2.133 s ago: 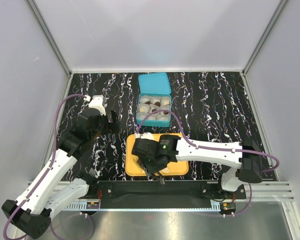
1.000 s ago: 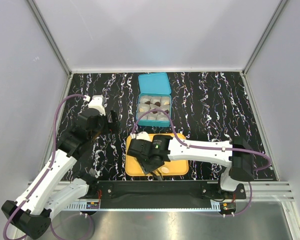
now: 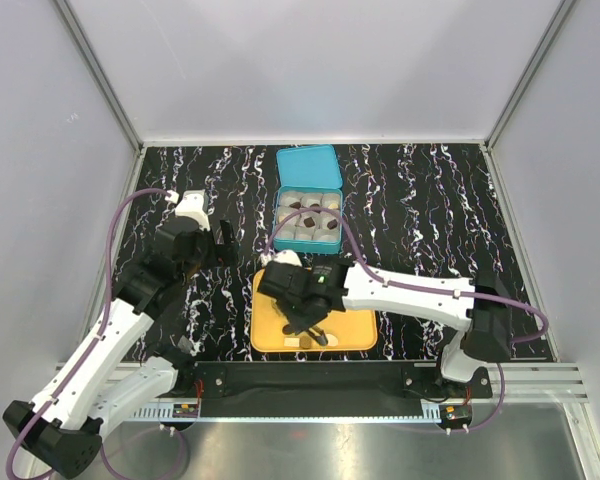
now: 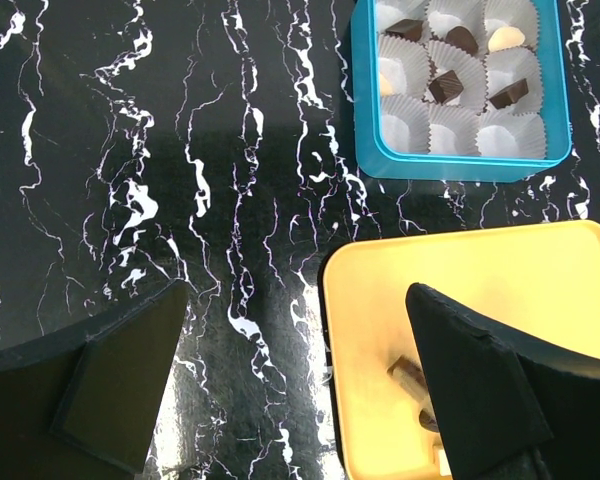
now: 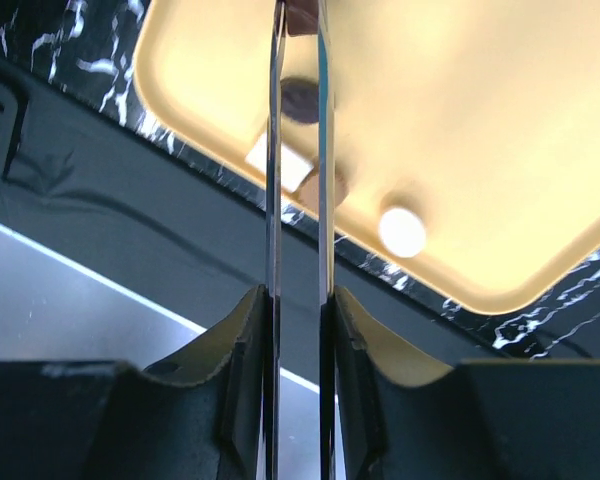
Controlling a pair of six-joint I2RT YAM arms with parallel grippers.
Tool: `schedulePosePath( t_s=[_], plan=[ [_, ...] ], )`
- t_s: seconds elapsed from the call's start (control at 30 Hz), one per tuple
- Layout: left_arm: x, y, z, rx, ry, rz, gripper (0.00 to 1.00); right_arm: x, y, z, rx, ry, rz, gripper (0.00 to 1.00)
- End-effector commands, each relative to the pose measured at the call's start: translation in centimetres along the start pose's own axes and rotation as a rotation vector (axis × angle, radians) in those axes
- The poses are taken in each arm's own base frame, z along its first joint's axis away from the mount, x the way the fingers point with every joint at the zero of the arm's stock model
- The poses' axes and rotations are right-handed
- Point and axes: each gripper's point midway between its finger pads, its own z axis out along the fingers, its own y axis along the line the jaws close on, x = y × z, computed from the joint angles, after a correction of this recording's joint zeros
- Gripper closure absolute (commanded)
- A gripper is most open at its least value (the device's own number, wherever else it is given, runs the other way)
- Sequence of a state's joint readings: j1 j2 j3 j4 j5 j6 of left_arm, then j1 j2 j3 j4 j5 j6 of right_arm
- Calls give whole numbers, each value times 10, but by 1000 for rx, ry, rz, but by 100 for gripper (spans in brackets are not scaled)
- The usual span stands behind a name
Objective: Pack the chocolate
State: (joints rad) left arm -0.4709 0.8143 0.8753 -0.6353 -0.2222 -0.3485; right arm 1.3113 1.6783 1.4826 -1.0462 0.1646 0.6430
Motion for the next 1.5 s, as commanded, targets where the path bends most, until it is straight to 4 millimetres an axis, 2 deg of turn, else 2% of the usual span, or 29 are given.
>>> schedulePosePath(
  t_s=[0.0,0.17,0.27,0.3,0.37,0.4,0.5,0.53,0.63,0.67,0.7,0.73,0.77,0.8,0.97,1.47],
  plan=[
    [-25,1,-4,-25,-76,-30,1,-31,-20,-34,-22,-108,21,69],
    [-26,2,-4,-27,-79,-32,1,-55,-47,-50,-3,-157,33,69],
    [-26,2,-4,-29,-77,-34,1,-74,-72,-56,26,-199,56,69],
    [-27,2,-4,-29,-78,-34,1,-84,-85,-57,42,-214,82,69],
    [-27,3,-4,-30,-79,-35,1,-96,-95,-58,51,-239,54,69],
    [-27,2,-5,-27,-82,-36,1,-109,-106,-61,57,-271,79,69],
    [-27,2,-4,-22,-82,-39,1,-131,-116,-62,44,-303,76,69],
    [-26,1,-3,-20,-78,-38,1,-139,-128,-61,61,-312,79,69],
    [-26,-1,-3,-13,-75,-37,1,-160,-139,-58,53,-332,74,69],
    [-27,-1,-3,-11,-76,-38,1,-164,-141,-52,55,-323,72,69],
    [-26,-1,-3,-11,-76,-38,1,-173,-142,-55,49,-338,71,69],
    [-27,0,-4,-11,-79,-39,1,-176,-144,-54,53,-335,66,69],
    [-27,-1,-4,-9,-82,-40,1,-179,-147,-44,60,-311,66,69],
    [-27,-1,-3,-6,-79,-39,1,-184,-148,-45,63,-313,60,69],
    [-28,0,-4,-9,-85,-40,1,-192,-144,-28,40,-290,43,68],
    [-27,-1,-1,5,-75,-44,1,-185,-138,3,1,-245,36,65]
  ],
)
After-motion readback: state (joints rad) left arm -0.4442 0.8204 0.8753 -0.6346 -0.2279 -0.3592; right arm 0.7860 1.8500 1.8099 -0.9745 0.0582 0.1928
